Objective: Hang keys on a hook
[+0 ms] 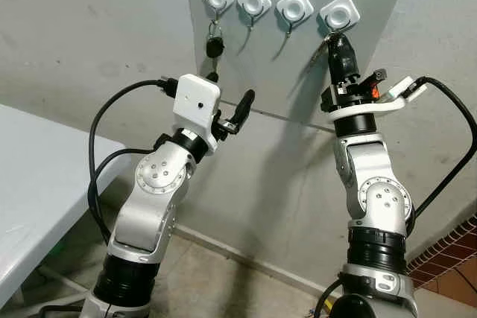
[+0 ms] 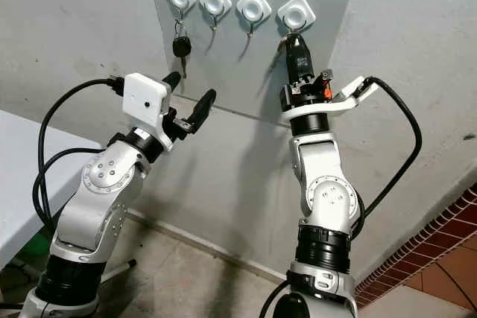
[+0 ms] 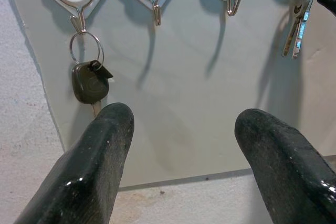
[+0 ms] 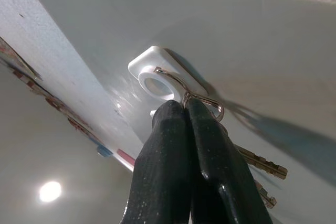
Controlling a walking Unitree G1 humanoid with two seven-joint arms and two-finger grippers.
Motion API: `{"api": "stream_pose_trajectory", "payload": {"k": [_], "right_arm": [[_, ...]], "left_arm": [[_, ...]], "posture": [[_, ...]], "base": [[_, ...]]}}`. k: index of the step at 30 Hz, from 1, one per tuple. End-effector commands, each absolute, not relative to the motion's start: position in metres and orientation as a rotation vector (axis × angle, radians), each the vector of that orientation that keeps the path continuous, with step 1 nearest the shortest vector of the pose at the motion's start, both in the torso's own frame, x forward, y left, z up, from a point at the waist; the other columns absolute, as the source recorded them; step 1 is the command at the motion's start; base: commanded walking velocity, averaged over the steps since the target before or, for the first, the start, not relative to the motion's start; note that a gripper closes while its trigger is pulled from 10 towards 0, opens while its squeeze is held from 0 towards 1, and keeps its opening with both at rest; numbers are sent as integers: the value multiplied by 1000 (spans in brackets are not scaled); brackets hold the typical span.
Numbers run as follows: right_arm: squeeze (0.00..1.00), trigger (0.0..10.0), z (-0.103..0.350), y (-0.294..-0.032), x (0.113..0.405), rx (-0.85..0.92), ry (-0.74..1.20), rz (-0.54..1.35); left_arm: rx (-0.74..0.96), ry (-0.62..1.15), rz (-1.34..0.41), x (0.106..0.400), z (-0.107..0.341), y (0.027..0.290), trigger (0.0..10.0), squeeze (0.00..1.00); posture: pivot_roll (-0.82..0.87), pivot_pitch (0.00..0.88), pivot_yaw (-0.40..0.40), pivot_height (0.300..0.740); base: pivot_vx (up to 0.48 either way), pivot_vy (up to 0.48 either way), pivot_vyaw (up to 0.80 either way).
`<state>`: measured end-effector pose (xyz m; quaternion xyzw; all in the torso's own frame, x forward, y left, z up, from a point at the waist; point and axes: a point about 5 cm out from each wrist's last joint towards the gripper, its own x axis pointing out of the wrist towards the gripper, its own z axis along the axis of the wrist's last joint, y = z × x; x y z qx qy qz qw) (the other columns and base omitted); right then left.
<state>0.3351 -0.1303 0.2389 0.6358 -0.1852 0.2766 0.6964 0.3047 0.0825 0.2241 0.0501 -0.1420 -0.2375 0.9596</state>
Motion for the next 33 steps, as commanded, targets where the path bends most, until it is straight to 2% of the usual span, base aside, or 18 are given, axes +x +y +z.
{"api": "stream_pose_trajectory", "payload": {"k": [1, 6, 13, 28, 29, 30, 33], "right_arm": [[0, 10000, 237, -126, 338, 1470, -394, 595], [0, 10000, 236, -125, 338, 1478, -382, 593], [0, 10000, 217, -125, 342, 1486, -274, 494], [0, 10000, 216, -123, 342, 1485, -282, 495], [361, 10000, 216, -123, 342, 1488, -282, 495], [1000, 10000, 217, -123, 341, 1502, -289, 505], [1000, 10000, 217, -124, 341, 1485, -291, 504]], "left_arm": [[107, -293, -463, 303, 226, 86, 10000, 0], [106, -293, -463, 303, 226, 86, 10000, 0], [103, -296, -463, 302, 227, 86, 10000, 0], [99, -295, -460, 302, 228, 86, 10000, 0], [99, -295, -460, 302, 228, 86, 10000, 0], [99, -296, -458, 302, 229, 87, 10000, 0], [98, -296, -456, 303, 229, 87, 10000, 0]], "posture": [[-85, 0, 4, 740], [-85, 0, 4, 740], [-82, 0, 5, 740], [-80, 0, 3, 740], [-80, 0, 3, 740], [-79, 0, 3, 740], [-80, 0, 3, 740]], "base": [[0, 0, 0], [0, 0, 0], [0, 0, 0], [0, 0, 0], [0, 0, 0], [0, 0, 0], [0, 0, 0]]}}
